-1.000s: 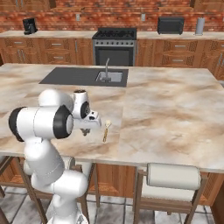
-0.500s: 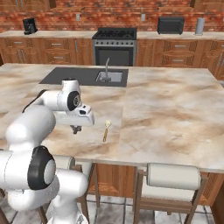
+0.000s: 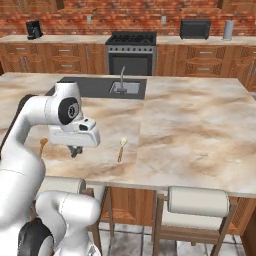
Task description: Pick up the metallic utensils from the counter and place them in the open drawer. Make sure not to pick up any wooden utensils.
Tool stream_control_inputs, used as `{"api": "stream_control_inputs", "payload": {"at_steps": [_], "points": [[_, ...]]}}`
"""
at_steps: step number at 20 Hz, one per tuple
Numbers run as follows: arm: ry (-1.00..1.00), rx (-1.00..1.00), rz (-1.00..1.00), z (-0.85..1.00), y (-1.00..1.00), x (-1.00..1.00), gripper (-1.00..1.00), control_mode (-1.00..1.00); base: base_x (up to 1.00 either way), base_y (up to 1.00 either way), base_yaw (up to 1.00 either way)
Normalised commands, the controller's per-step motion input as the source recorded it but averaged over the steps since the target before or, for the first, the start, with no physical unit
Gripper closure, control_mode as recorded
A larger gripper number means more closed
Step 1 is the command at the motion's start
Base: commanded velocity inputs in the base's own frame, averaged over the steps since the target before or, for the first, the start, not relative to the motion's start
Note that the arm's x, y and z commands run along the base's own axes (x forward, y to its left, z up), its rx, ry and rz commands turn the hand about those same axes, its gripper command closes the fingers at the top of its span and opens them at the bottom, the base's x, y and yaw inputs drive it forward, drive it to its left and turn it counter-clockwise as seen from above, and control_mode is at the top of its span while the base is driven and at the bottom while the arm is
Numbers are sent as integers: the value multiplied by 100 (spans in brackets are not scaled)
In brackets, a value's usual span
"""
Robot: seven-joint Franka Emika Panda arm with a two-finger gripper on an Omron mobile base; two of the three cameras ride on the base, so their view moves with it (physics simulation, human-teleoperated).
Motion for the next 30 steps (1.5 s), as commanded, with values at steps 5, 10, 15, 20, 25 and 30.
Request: {"api": "stream_control_inputs", "payload": {"at_steps": [5, 10, 15, 20, 25, 30], "points": [[0, -3, 0, 23, -2, -100, 100, -100, 0, 0, 0], [1, -4, 0, -2, -2, -62, 100, -100, 0, 0, 0], [0, 0, 0, 0, 0, 0, 100, -100, 0, 0, 0], [0, 0, 0, 0, 0, 0, 100, -100, 0, 0, 0], [-3, 1, -5, 0, -12, -28, 100, 100, -39, -23, -11], [0, 0, 0, 0, 0, 0, 100, 100, -98, -74, -33]]}}
